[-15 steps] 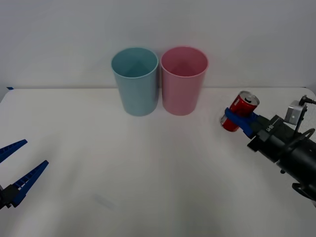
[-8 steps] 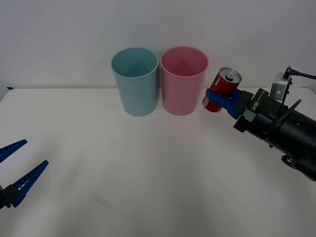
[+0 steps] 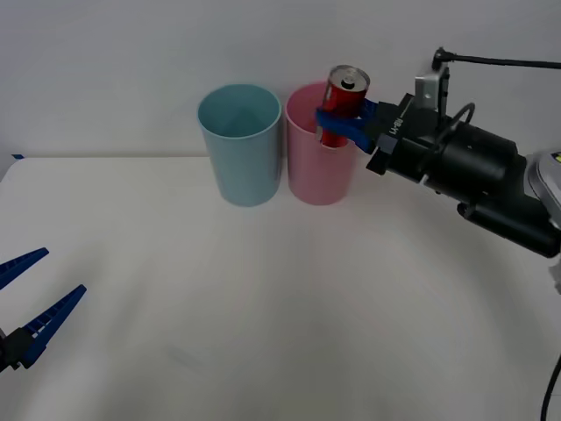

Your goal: Grasp the object on the table and drop it into the matching bin: aluminum can to the light blue bin, PET bottle to the pink bin.

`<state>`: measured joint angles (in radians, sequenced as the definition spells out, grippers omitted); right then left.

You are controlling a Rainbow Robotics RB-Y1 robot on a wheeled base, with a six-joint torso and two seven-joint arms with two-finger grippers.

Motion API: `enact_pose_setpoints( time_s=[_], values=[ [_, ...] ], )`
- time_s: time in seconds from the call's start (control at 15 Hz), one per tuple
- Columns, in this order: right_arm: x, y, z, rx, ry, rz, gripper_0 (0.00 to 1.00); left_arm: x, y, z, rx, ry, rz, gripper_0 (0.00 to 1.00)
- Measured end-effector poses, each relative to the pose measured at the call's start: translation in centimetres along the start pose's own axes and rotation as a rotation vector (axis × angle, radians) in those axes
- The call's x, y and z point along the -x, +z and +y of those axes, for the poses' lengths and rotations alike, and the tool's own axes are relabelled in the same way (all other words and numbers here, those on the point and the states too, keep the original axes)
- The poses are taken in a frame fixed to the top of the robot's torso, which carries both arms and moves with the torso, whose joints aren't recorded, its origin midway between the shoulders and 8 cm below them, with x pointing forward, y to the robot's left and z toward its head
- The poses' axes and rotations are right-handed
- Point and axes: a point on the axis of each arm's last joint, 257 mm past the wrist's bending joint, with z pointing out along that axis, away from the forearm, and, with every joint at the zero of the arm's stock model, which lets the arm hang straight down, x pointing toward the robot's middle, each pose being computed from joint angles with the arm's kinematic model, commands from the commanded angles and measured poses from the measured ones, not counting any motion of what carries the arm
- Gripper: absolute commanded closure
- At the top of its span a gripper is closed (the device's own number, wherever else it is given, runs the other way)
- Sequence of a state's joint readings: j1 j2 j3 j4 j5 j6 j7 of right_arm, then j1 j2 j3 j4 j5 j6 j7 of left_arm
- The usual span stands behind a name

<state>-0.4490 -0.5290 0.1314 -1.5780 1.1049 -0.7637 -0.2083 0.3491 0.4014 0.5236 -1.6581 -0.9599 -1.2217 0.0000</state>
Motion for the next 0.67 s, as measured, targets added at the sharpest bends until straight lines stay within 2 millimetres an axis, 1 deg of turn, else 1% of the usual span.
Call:
enact_pose_setpoints(
  time_s=[0.2,0.4,0.67],
  values=[
    [0.0,3.8,-1.6,-0.008,-0.032,0.027,1.0,0.0,0.0,0.0,0.0,0.0,0.0,0.0],
    [-0.1,7.8,-2.8,-0.018,-0.018,0.048,1.0,0.0,0.0,0.0,0.0,0.0,0.0,0.0],
    [-0.5,13.2,-3.9,-0.047,0.011,0.075,1.0,0.0,0.0,0.0,0.0,0.0,0.0,0.0]
  ],
)
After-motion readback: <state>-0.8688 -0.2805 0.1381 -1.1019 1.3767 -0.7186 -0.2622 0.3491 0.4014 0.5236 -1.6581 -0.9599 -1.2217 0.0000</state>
